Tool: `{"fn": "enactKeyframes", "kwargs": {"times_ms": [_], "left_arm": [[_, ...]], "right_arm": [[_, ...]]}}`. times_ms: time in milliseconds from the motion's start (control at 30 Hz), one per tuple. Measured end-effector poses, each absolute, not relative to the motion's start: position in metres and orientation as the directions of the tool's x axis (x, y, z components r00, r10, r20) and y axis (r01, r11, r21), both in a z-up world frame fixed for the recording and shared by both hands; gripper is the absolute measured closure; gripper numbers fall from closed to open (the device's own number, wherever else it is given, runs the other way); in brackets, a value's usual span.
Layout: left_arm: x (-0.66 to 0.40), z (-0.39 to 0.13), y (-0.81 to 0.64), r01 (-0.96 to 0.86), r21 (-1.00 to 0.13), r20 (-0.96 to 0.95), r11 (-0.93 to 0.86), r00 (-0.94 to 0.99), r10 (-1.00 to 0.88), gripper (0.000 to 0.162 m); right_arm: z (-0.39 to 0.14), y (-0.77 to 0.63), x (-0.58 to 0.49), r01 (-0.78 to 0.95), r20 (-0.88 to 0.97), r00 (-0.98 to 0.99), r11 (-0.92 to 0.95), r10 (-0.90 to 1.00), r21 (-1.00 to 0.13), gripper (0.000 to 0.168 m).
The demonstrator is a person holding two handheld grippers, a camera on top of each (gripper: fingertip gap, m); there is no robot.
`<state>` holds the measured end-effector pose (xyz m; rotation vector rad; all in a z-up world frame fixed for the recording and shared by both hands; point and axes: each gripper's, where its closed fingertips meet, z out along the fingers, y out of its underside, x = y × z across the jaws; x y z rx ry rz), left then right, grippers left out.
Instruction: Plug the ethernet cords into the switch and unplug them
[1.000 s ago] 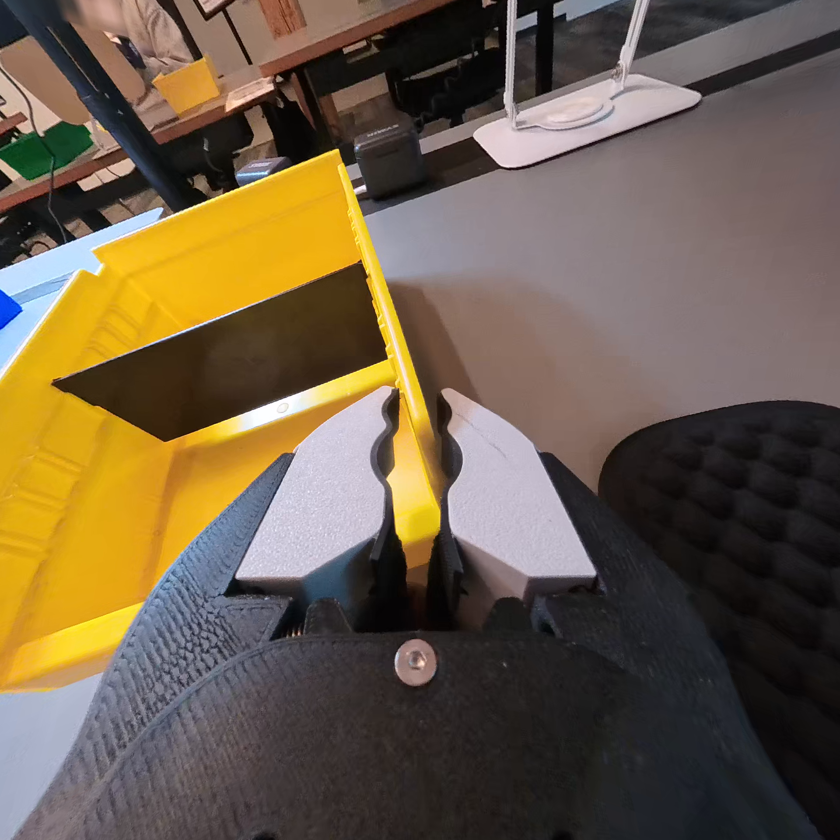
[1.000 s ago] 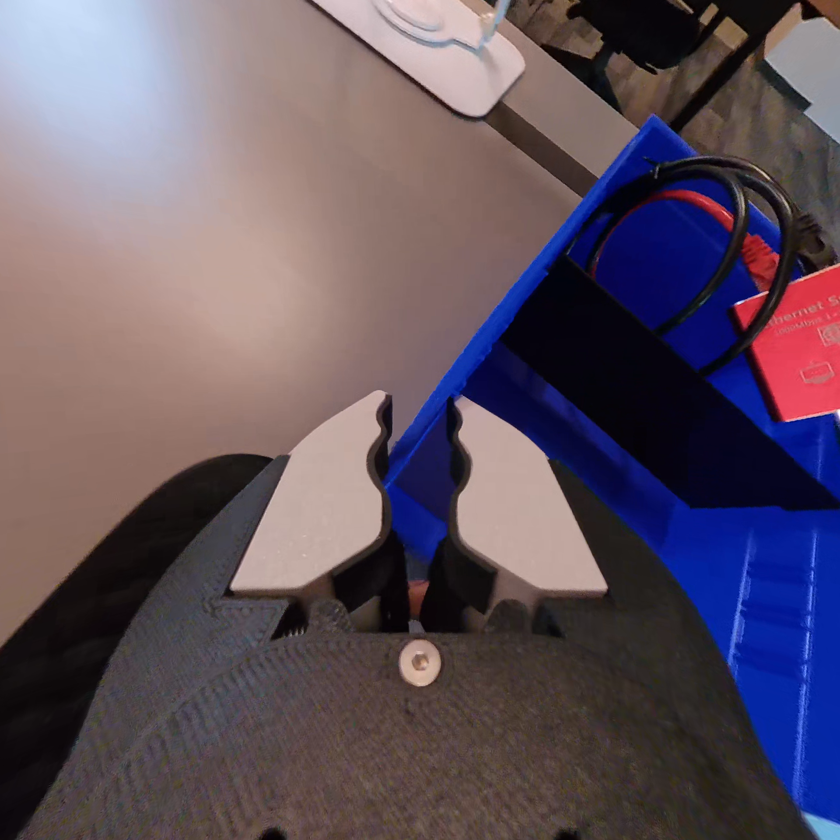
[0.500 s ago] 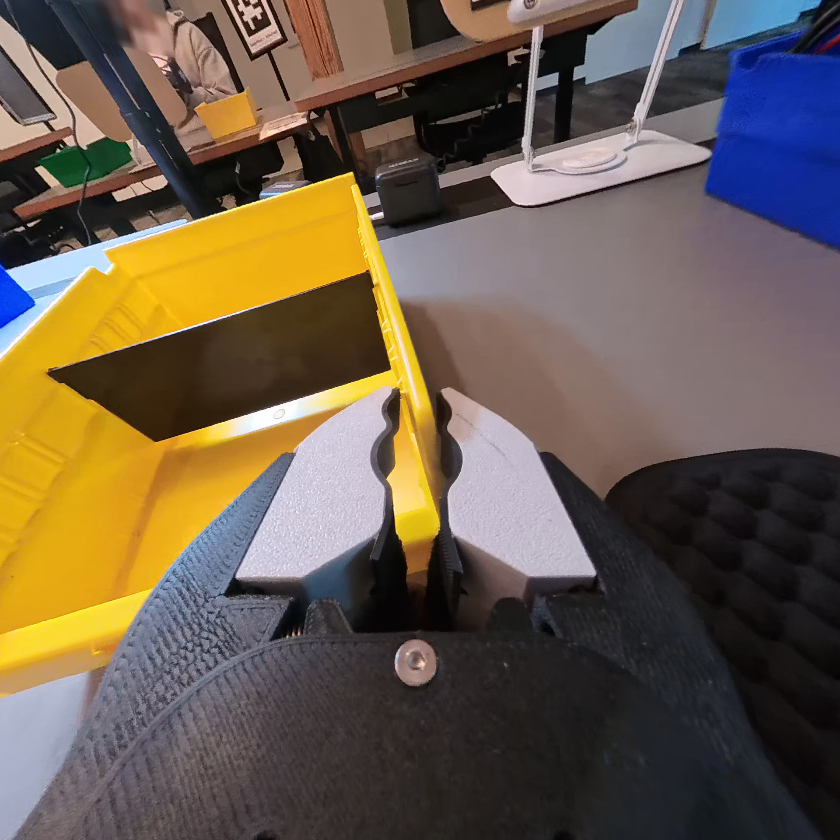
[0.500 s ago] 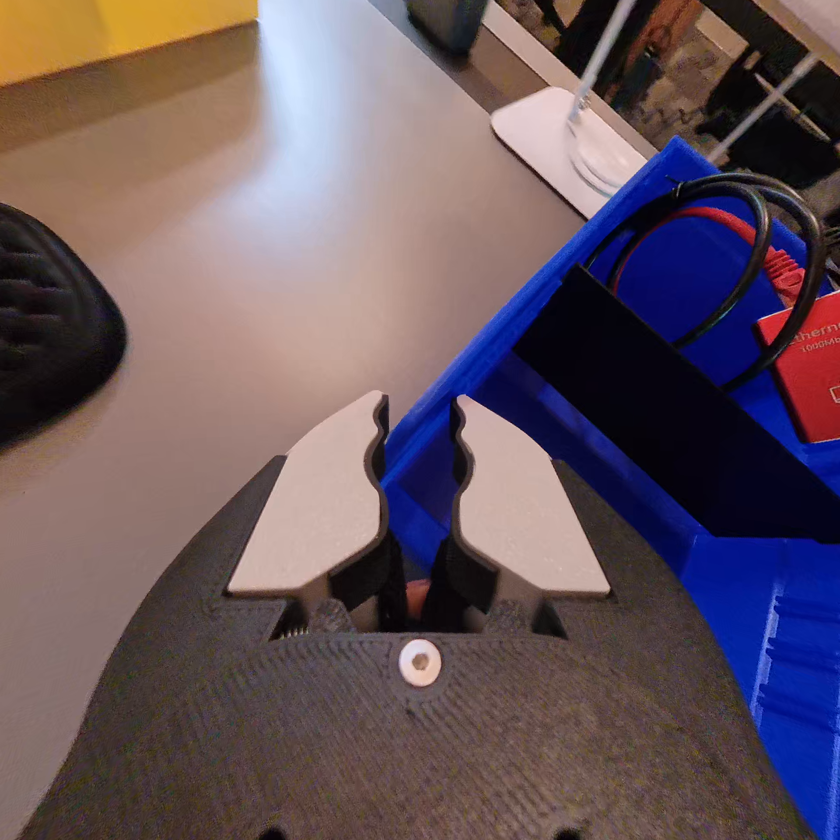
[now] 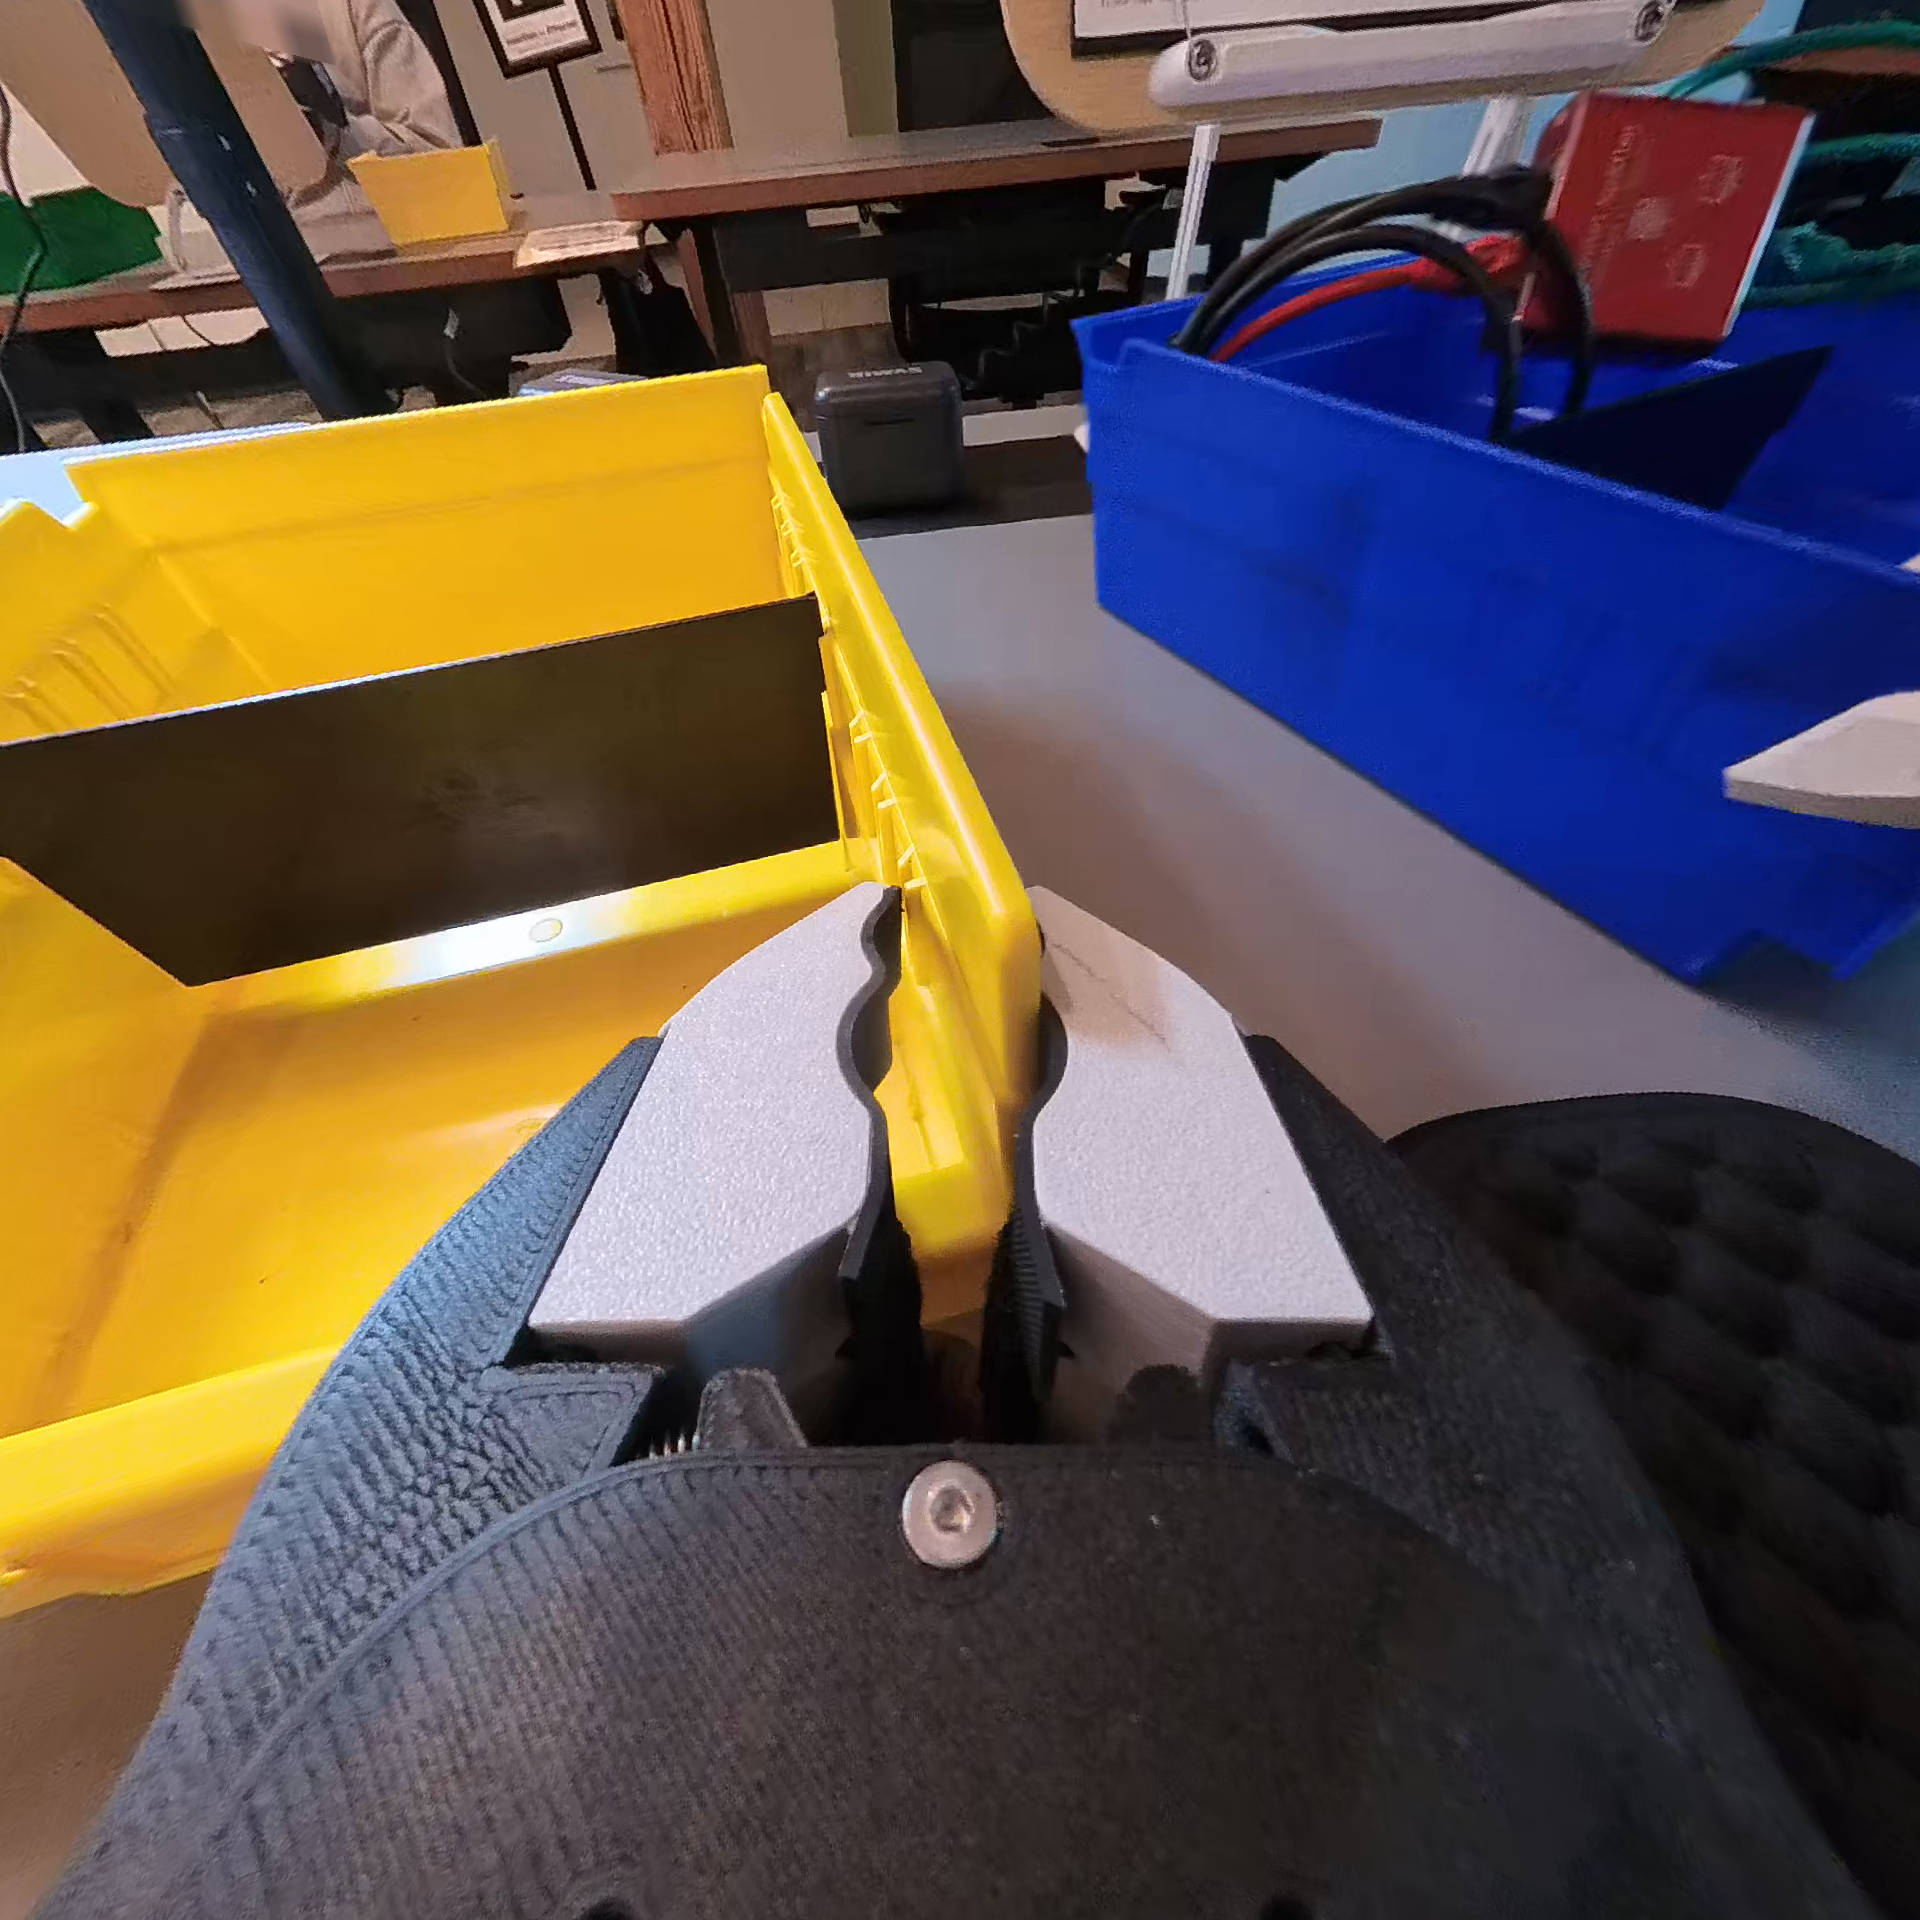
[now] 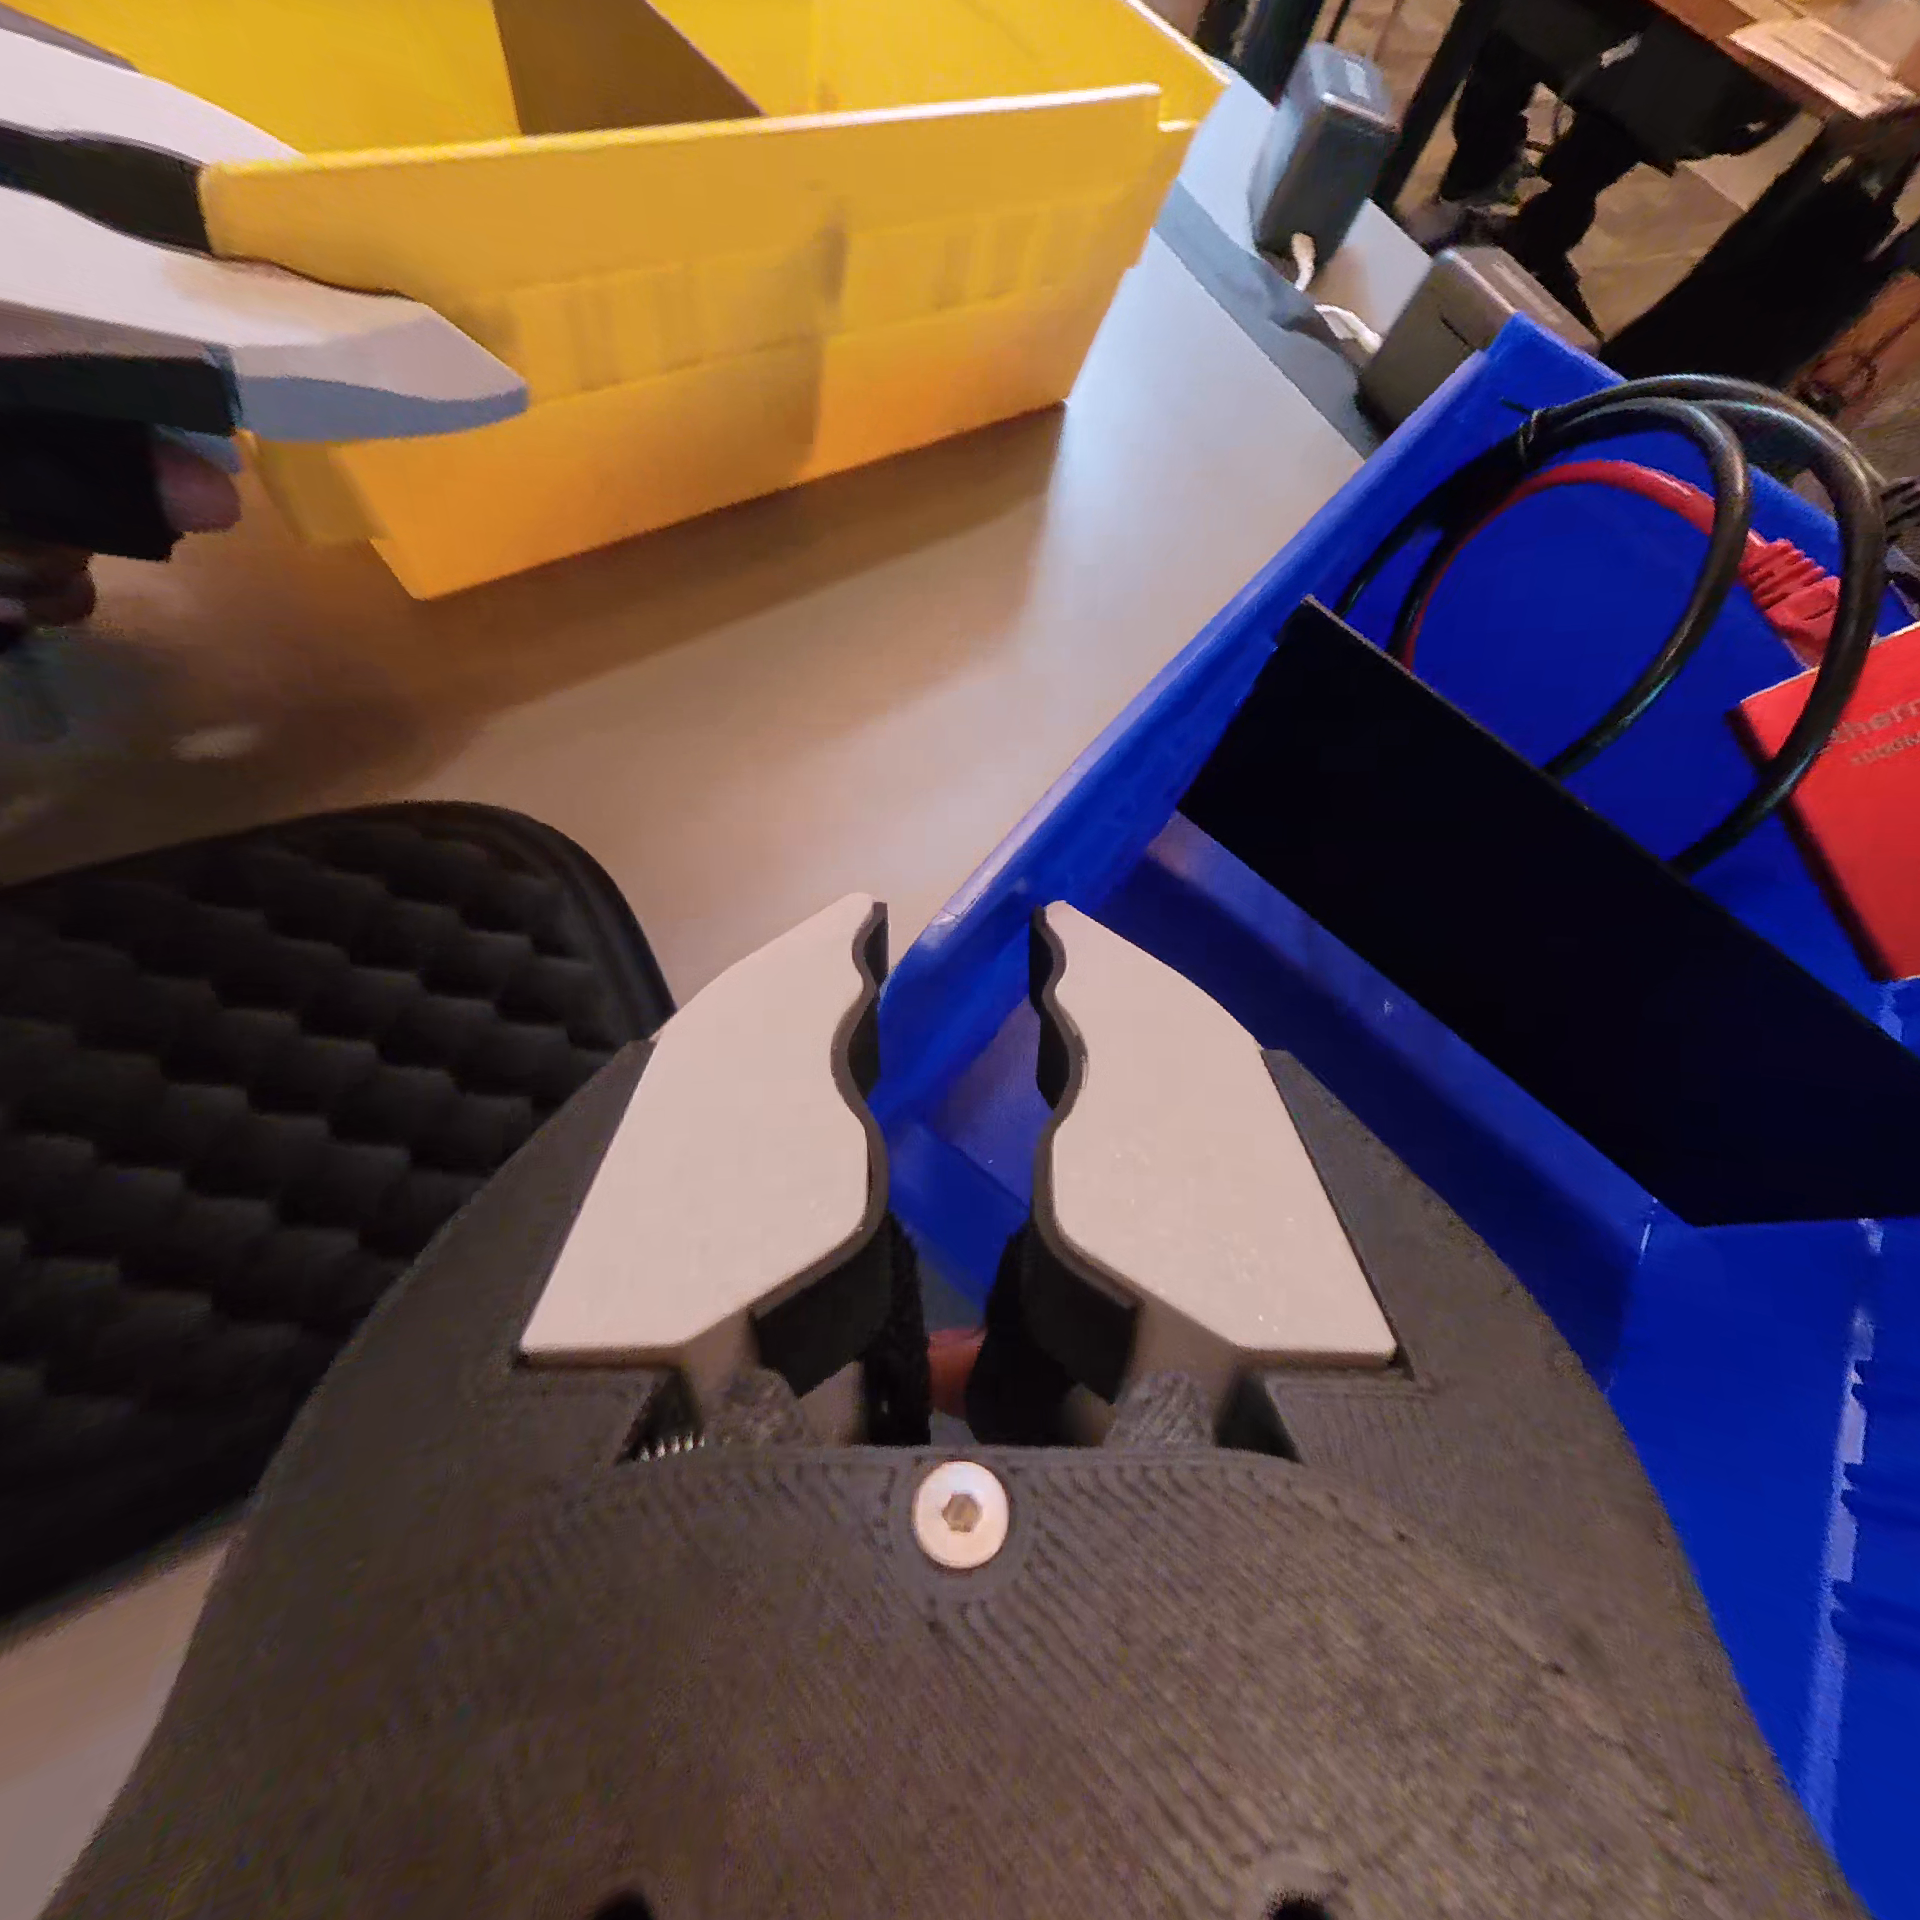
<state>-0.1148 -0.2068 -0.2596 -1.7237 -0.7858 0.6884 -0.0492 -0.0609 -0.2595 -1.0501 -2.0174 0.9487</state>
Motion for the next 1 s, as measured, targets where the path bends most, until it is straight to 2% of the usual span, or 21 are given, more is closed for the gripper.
{"fn": "enactKeyframes", "kwargs": {"times_ms": [600,733,867,1000], "left_arm": [[-0.118,-0.249,-0.196,0.176,-0.978,0.030,-0.116,0.660,0.751,0.132],[-0.111,-0.224,-0.211,0.128,-0.989,0.031,-0.077,0.679,0.733,0.123],[-0.101,-0.188,-0.237,0.040,-0.999,0.012,-0.026,0.736,0.677,0.120],[-0.129,-0.160,-0.314,-0.055,-0.998,-0.034,-0.003,0.576,0.817,0.120]], "right_arm": [[-0.259,-0.132,-0.104,0.314,0.248,-0.549,0.471,0.798,-0.824,0.139],[-0.259,-0.143,-0.107,0.300,0.238,-0.568,0.467,0.788,-0.832,0.138],[-0.259,-0.151,-0.111,0.294,0.231,-0.574,0.461,0.786,-0.838,0.138],[-0.259,-0.163,-0.112,0.265,0.240,-0.609,0.479,0.756,-0.837,0.134]]}}
